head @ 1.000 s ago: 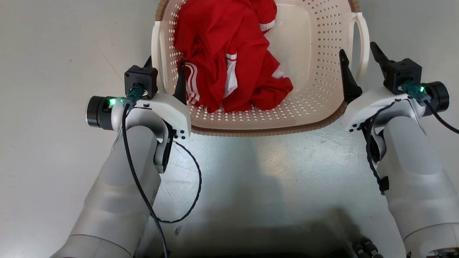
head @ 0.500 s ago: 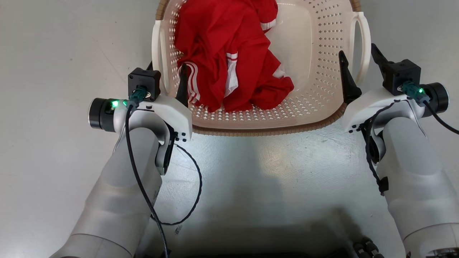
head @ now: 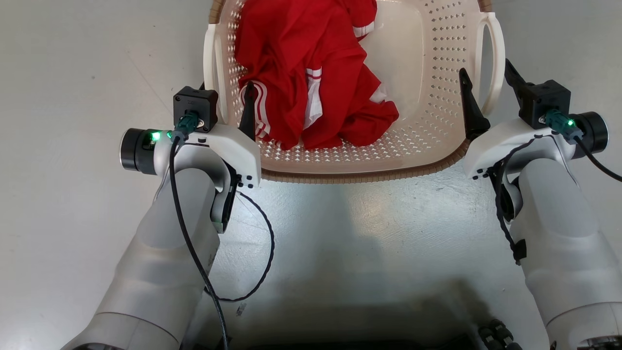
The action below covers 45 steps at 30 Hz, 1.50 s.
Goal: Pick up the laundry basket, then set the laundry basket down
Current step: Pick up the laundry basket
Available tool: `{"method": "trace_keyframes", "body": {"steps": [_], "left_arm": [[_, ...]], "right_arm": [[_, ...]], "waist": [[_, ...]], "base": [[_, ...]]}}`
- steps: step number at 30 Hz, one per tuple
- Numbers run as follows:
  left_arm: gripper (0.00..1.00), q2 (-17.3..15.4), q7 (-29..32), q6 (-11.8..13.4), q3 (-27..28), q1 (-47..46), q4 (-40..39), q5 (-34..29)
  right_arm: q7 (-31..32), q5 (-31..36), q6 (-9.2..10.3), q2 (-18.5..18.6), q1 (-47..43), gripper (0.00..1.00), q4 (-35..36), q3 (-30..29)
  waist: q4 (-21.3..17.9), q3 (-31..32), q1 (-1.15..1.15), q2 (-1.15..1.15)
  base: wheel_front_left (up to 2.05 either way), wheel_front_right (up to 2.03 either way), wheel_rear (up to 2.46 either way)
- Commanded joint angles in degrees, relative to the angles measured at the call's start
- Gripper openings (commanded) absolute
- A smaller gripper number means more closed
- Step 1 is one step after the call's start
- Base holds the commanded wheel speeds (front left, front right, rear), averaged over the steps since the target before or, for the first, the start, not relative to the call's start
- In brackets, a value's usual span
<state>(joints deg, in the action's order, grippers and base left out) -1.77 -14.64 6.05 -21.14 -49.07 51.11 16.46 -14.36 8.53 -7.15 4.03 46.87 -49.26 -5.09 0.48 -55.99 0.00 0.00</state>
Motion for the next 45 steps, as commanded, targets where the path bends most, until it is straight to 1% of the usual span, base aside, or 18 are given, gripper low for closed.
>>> {"method": "trace_keyframes", "body": {"steps": [1, 7, 8, 9, 10, 11, 21, 32, 41, 45], "left_arm": [[1.0, -1.1, -0.4, 0.3, 0.8, 0.4, -0.4, 0.3], [0.91, -1.1, -0.4, 0.3, 0.6, 0.3, -0.3, 0.4], [0.85, -1.1, -0.4, 0.3, 0.5, 0.2, -0.3, 0.4], [0.65, -1.1, -0.4, 0.2, 0.4, 0.1, -0.2, 0.4], [0.36, -1.1, -0.4, 0.0, 0.2, 0.1, 0.1, 0.5], [0.0, -1.1, -0.4, -0.1, 0.0, -0.1, 0.2, 0.5], [0.0, -1.1, -0.4, 0.1, -1.4, -0.6, 0.7, 1.3], [0.0, -1.1, -0.4, 0.4, -4.1, 1.7, 1.9, 3.9], [0.0, -1.1, -0.4, 0.5, -6.5, 5.0, 3.5, 6.8], [0.0, -1.1, -0.4, 0.2, -8.1, 7.0, 4.7, 8.6]], "right_arm": [[-0.6, -0.2, -0.34, -1.1, -1.7, 1.0, 0.3, 0.9], [-0.6, -0.2, -0.34, -1.1, -1.5, 1.0, 0.4, 1.0], [-0.6, -0.2, -0.34, -1.1, -1.5, 1.0, 0.4, 1.0], [-0.6, -0.3, -0.34, -1.1, -1.4, 0.25, 0.2, 1.2], [-0.6, -0.4, -0.34, -1.1, -1.4, 0.0, -0.2, 1.6], [-0.6, -0.6, -0.34, -1.1, -1.3, 0.0, -0.8, 1.9], [-0.6, -2.7, -0.34, -1.1, -1.4, 0.0, -3.1, 5.1], [-0.6, -3.9, -0.34, -1.1, -2.1, 0.0, -7.9, 7.8], [-0.6, -3.5, -0.34, -1.1, -3.0, 0.0, -14.7, 8.6], [-0.6, -5.0, -0.34, -1.1, -3.9, 0.0, -17.3, 9.8]], "waist": [[0.0, 0.0, 0.0, 0.0], [0.0, -0.3, 0.0, 0.0], [0.0, -0.3, 0.0, 0.0], [0.0, -0.4, 0.0, 0.0], [0.0, -0.4, 0.0, 0.0], [-0.1, -0.4, 0.0, 0.0], [0.0, 0.6, 0.0, 0.0], [0.1, 4.8, 0.0, 0.0], [0.3, 11.6, 0.0, 0.0], [0.2, 15.4, 0.0, 0.0]], "base": [[0.0, 0.0, 0.0], [0.0, 0.0, 0.0], [0.0, 0.0, 0.0], [0.0, 0.0, 0.0], [0.0, 0.0, 0.0], [0.0, 0.0, 0.0], [0.0, 0.0, 0.0], [0.0, 0.0, 0.0], [0.0, 0.0, 0.0], [0.0, 0.0, 0.0]]}}
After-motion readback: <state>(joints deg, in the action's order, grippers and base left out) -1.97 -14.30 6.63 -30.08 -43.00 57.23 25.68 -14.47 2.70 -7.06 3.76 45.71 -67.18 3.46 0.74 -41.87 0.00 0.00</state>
